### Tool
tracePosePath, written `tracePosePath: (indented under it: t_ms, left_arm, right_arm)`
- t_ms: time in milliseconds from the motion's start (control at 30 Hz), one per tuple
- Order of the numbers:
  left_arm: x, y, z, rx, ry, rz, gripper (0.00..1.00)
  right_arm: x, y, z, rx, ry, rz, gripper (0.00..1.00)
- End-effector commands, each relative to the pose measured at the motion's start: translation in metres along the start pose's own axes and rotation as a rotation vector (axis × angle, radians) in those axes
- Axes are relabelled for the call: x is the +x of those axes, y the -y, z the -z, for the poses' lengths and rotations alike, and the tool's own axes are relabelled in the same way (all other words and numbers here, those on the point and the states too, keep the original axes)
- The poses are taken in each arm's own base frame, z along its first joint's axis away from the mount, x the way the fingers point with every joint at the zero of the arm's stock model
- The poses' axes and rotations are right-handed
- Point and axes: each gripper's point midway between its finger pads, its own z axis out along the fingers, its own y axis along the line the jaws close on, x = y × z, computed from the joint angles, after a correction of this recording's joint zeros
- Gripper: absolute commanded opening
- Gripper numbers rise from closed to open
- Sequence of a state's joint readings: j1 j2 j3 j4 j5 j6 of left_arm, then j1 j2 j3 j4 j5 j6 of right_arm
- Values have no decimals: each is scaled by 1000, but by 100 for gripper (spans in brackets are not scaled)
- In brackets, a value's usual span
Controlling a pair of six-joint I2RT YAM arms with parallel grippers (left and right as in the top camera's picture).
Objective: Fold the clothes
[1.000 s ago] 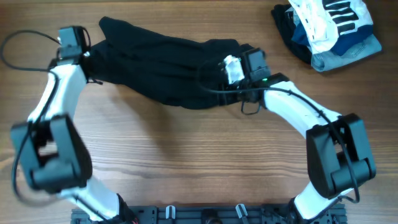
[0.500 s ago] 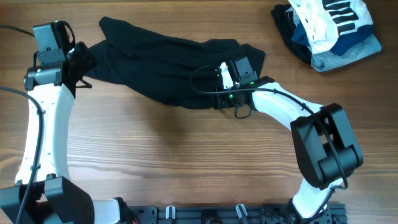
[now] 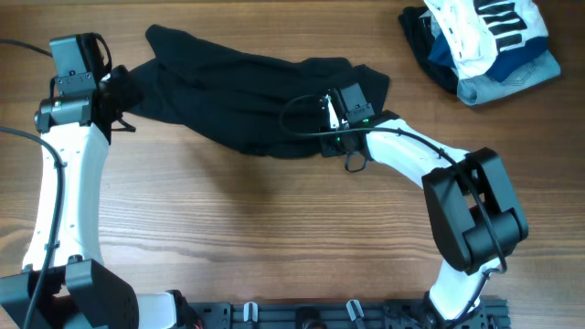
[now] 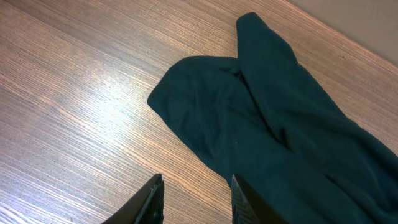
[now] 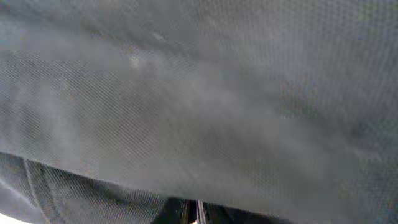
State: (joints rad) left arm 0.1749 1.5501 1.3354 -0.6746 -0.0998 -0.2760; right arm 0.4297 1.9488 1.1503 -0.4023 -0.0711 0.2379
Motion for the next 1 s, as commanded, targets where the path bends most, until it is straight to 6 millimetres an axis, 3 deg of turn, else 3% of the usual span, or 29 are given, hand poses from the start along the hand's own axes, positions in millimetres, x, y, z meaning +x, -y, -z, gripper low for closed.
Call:
tracePosePath:
  t_ms: [0, 33, 200, 300, 433, 600, 733, 800, 967]
  left_arm:
    - [4, 12, -2, 29, -13, -17, 36]
    - [6, 15, -4, 30, -22, -23, 36]
    - [27, 31, -26, 34, -91, -67, 36]
    - [44, 41, -41, 33, -142, -99, 36]
    - [65, 53, -58, 32, -200, -149, 34]
    - [94, 50, -97, -3, -290, -165, 43]
    - [115, 45, -125, -28, -347, -172, 48]
    - [119, 45, -136, -28, -346, -169, 52]
    - [103, 55, -143, -1, -274, -125, 55]
  right_arm:
    - [23, 37, -1, 165, -115, -16, 4]
    - [17, 39, 9, 168, -115, -24, 4]
    - [-32, 41, 100, 54, -42, 12, 4]
    - [-46, 44, 128, -52, -17, -7, 4]
    - [-48, 59, 128, -53, -10, -44, 4]
    - [-51, 66, 119, -29, -12, -58, 4]
    - [-45, 100, 111, 24, -39, -159, 4]
    - [-44, 123, 114, 30, -32, -219, 4]
    - [-46, 135, 119, -27, -13, -262, 4]
